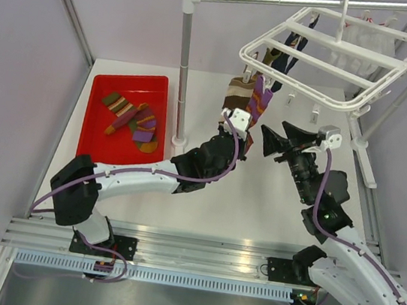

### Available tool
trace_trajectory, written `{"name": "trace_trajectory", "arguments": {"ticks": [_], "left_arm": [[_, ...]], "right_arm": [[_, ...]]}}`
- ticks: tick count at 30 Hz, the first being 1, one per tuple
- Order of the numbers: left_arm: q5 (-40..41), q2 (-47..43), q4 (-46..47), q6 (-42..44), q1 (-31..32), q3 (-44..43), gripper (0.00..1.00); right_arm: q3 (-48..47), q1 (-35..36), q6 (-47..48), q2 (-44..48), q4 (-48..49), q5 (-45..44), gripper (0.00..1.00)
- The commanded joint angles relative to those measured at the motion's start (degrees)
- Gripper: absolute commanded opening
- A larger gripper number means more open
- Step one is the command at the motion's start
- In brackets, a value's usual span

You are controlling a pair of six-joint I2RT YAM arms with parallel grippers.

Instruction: Remove the socks clipped to the hanger

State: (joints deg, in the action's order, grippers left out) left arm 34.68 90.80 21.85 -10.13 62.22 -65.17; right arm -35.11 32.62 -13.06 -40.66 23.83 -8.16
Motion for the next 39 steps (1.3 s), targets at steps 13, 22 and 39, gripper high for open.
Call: {"name": "trace_trajectory", "arguments": {"ticks": [13,22,39], "left_arm": [[0.0,-3.4,-3.7,0.9,0.4,-0.8,0.02],[0.0,-2.4,-4.9,1.0,1.3,-2.2,0.02],[0.8,-1.9,-5.8,1.4,2.8,-2.9,0.02]], "right_arm": [[-6.5,1.9,0.1,-16.5,23.2,-2.0,0.72],[-10.7,6.4,7.9,-21.8,27.8,-11.0,0.69],[-16.3,9.1,15.6,-28.2,31.8,-17.9,0.69]]}}
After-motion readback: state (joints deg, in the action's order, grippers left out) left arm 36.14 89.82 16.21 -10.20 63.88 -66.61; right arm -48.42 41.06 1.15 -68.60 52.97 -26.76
